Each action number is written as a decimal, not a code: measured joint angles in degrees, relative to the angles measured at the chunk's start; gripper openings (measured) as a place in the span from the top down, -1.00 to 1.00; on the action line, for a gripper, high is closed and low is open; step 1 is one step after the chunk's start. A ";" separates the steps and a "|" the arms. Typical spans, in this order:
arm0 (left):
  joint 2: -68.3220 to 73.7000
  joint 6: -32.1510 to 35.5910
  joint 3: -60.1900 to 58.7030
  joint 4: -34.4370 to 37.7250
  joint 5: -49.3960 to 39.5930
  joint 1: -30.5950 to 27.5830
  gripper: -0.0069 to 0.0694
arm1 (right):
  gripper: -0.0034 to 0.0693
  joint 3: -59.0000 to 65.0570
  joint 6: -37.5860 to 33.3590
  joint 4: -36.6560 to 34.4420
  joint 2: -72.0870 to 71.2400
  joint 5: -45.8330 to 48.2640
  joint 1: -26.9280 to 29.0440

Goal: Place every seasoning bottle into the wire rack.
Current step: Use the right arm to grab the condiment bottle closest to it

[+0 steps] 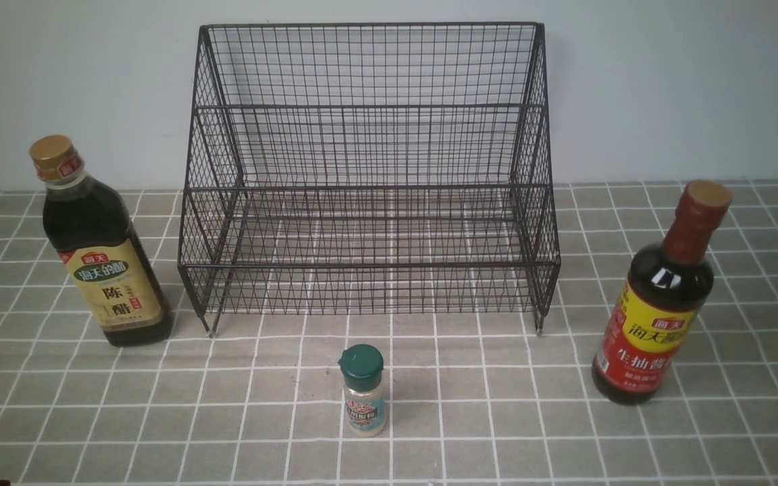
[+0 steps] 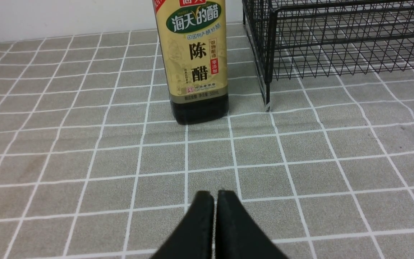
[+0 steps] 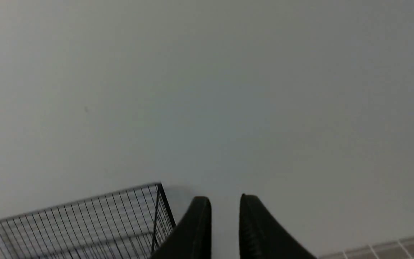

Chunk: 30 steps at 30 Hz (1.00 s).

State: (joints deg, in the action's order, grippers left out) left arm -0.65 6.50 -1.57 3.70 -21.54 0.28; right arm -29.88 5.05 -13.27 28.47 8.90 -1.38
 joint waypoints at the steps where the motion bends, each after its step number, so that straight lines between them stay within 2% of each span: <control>1: 0.00 0.00 0.00 0.00 0.00 0.00 0.84 | 0.51 -1.61 -0.37 0.08 3.44 0.96 -1.17; 7: 0.00 0.00 0.00 0.00 0.00 0.00 0.84 | 0.36 -6.82 -6.85 0.33 16.88 0.11 -10.05; 11: 0.00 0.00 0.00 0.00 0.00 0.00 0.84 | 0.21 -7.36 -10.31 0.33 23.69 -3.53 -14.36; 12: 0.00 0.00 0.00 0.00 0.00 0.00 0.84 | 0.11 -7.36 -10.73 0.33 26.13 -5.44 -15.29; 13: 0.00 0.00 0.00 0.00 0.00 0.00 0.84 | 0.10 -7.36 -10.83 0.33 26.74 -6.07 -15.37; 17: 0.00 0.00 0.00 0.00 0.00 0.00 0.84 | -0.25 -7.41 -11.47 0.33 31.59 -11.76 -15.58; 21: 0.00 0.00 0.00 0.00 0.00 0.00 0.84 | -0.48 -7.41 -11.71 0.33 33.98 -12.49 -15.16; 24: 0.00 0.00 0.00 0.00 0.00 0.00 0.84 | -0.56 -7.41 -11.71 0.33 36.09 -11.51 -15.16; 30: 0.00 0.00 0.00 0.00 0.00 0.00 0.84 | -0.58 -7.41 -11.71 0.33 41.24 -11.06 -15.16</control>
State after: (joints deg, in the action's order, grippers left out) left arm -0.65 6.50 -1.57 3.70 -21.54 0.28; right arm -37.29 -6.67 -12.94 69.71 -2.16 -16.53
